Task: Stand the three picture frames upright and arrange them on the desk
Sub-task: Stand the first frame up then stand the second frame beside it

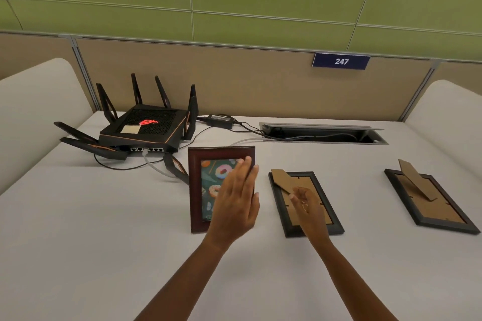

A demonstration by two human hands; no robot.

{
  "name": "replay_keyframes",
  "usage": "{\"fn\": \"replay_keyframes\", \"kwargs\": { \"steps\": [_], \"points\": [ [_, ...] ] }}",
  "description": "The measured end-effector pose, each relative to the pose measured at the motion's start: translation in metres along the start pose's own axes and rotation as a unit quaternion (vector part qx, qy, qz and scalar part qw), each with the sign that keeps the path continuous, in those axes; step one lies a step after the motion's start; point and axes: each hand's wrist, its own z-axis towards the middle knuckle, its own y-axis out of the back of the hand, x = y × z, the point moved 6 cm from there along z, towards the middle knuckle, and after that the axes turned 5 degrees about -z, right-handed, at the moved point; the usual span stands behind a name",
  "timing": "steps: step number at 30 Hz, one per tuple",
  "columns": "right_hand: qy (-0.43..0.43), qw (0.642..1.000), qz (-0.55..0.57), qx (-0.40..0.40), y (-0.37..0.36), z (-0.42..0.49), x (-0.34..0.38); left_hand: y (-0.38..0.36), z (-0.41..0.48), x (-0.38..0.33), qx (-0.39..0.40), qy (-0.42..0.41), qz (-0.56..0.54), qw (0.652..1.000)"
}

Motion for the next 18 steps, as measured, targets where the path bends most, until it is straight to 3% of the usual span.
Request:
{"fn": "replay_keyframes", "kwargs": {
  "steps": [7,12,18],
  "points": [
    [-0.065,0.990,-0.125,0.017,0.038,0.012,-0.042,-0.071,-0.013,-0.043,0.131,0.016,-0.038,0.991],
    [-0.089,0.983,-0.158,0.043,0.059,0.014,-0.064,-0.120,-0.025,-0.049,0.209,0.210,-0.097,0.950],
    [-0.113,0.972,-0.172,0.115,0.059,0.009,-0.086,-0.151,-0.041,-0.050,0.291,0.346,-0.007,0.892]
  ]
}}
